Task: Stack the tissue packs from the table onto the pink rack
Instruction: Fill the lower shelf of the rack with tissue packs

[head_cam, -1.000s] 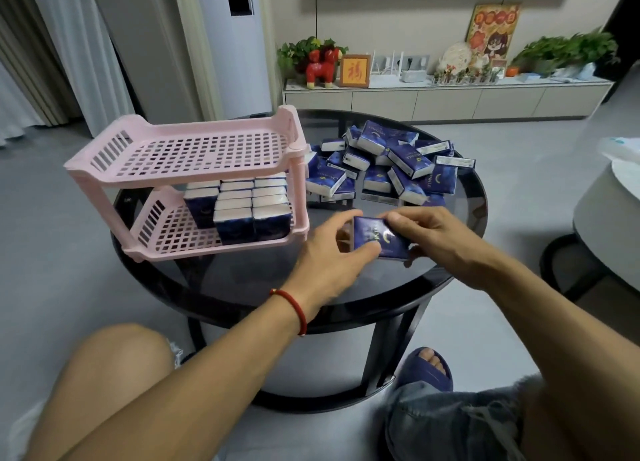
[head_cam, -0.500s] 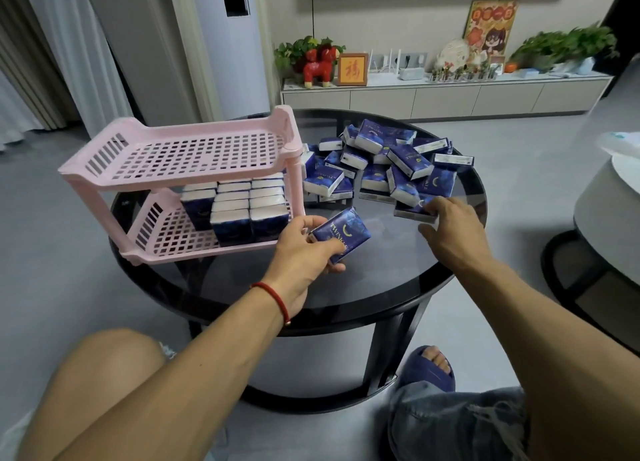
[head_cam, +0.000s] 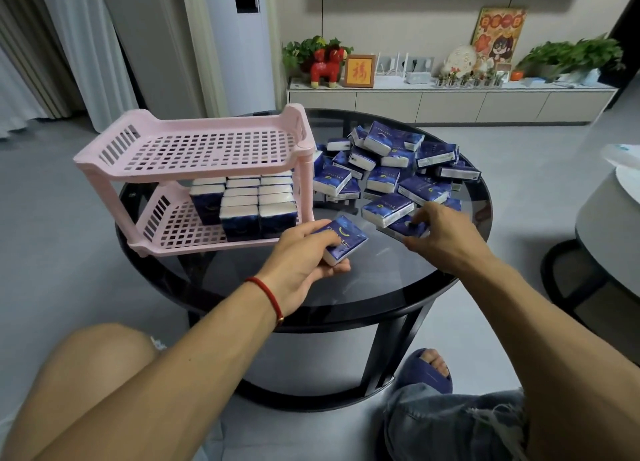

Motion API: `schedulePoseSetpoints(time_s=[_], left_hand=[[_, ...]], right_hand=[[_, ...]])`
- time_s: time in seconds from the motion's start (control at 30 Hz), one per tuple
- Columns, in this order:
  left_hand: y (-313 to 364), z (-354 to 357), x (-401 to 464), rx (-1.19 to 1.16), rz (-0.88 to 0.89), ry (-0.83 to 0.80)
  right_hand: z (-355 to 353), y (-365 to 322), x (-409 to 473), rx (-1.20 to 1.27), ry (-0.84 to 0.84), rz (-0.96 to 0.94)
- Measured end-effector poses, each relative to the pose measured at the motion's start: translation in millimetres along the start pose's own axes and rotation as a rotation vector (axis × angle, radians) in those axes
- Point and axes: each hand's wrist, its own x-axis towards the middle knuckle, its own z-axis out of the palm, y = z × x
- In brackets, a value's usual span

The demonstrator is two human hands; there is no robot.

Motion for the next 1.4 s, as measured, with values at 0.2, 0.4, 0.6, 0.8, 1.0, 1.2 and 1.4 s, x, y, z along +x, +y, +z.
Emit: schedulePoseSetpoints(time_s=[0.2,0.4,0.6,0.8,1.0,1.2,1.4], left_hand=[[-2,-6,3,0.078,0.052,0.033],[1,-10,-5,0.163,0.093,0.049],[4,-24,-15,-0.149,-0.1,-0.159],[-3,-55,-22,-0.041,0.069,-0.237],[-12,-88,-29,0.12,0.322,-0.177],[-8,-113,-35,0.721,0.621,0.037],[-16,-123,-37,0.932,0.592,0.06]], right_hand=[[-37,-13,-17,-0.011,0.022,-0.129],[-60,-17,-44,0.454,-0.119,-0.299],[-40,-49,-51,0.489,-0.277,-0.537],[-21,-80,-49,0.413,-0.243,-0.692],[3,-100,-53,0.454,-0.31,-0.586],[13,-125,-54,0.359,-0.14,-0.683],[27,-139,-52,0.265,-0.156,-0.682]])
